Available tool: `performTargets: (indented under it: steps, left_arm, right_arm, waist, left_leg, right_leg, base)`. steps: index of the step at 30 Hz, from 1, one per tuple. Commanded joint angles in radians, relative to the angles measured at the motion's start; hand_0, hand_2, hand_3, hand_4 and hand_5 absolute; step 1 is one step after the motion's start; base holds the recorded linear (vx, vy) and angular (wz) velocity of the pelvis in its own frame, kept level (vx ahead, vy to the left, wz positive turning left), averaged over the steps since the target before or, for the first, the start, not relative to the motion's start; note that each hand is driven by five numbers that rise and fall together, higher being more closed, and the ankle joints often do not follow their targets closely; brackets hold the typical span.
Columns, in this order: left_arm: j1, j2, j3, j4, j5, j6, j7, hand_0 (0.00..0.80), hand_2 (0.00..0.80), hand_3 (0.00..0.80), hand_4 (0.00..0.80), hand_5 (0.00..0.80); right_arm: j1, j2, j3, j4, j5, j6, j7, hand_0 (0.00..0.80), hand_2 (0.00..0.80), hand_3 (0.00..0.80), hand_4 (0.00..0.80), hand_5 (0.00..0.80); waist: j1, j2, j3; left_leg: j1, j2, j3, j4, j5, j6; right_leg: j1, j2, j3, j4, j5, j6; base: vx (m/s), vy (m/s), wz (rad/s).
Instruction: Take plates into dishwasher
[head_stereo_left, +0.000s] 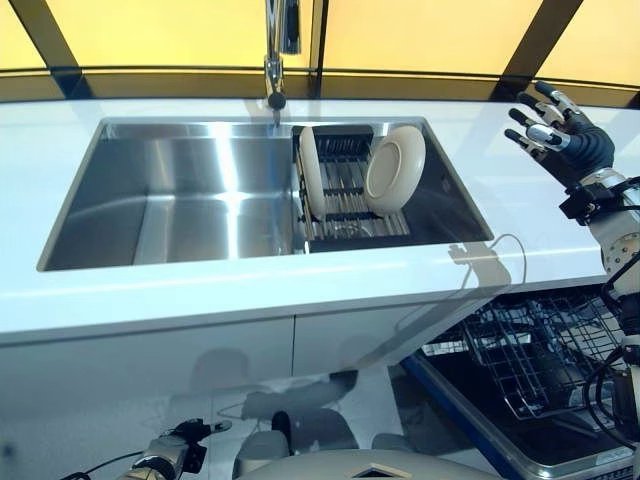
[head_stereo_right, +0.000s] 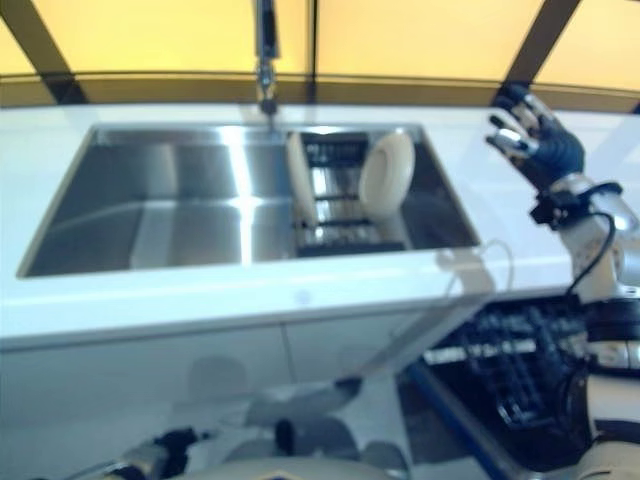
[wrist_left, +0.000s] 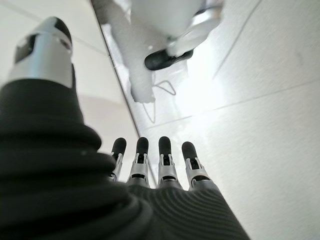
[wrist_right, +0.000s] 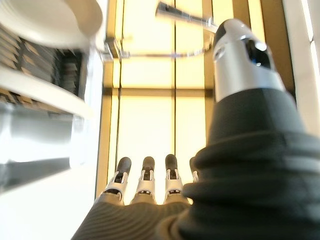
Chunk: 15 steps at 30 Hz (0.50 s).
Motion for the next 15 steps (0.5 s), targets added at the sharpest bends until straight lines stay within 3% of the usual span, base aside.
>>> performTargets:
  steps: [1, 6, 15]
  left_arm:
    - [-0.015, 0.042, -0.015, -0.033, 0.03, 0.036, -0.001, 0.0, 0.0, 0.0, 0.0, 0.0]
    - [-0.018, 0.027, -0.026, -0.06, 0.021, 0.056, -0.034, 0.0, 0.0, 0.0, 0.0, 0.0]
    - [0.005, -0.013, -0.073, -0.051, -0.023, 0.07, -0.012, 0.0, 0.0, 0.0, 0.0, 0.0]
  right_arm:
    - [-0.203, -0.106, 0.025, 0.131, 0.027, -0.046, -0.041, 0.0, 0.0, 0.0, 0.0, 0.0]
    - [-0.26, -0.125, 0.064, 0.132, 0.015, -0.006, -0.13, 0.0, 0.0, 0.0, 0.0, 0.0]
    - [-0.386, -0.11, 0.191, 0.189, -0.031, 0.067, -0.186, 0.0, 0.0, 0.0, 0.0, 0.0]
  waist:
    - [0.002, -0.033, 0.008]
    - [0.014, -0.037, -0.013]
    - [0.042, -0.038, -0.046]
  left_leg:
    - [0.037, 0.006, -0.047, 0.046, -0.087, -0.064]
    - [0.044, 0.02, -0.038, 0.007, -0.059, -0.086]
    - [0.043, 0.012, -0.011, -0.018, -0.055, -0.093]
  right_leg:
    - [0.003, 0.049, -0.005, -0.186, 0.208, -0.003]
    - [0.107, 0.079, -0.023, -0.292, 0.164, -0.018]
    - [0.193, 0.091, -0.06, -0.388, 0.15, -0.033]
  base:
    - [0.043, -0.133, 0.6]
    - [0.017, -0.055, 0.56]
    - [0.014, -0.013, -0.08]
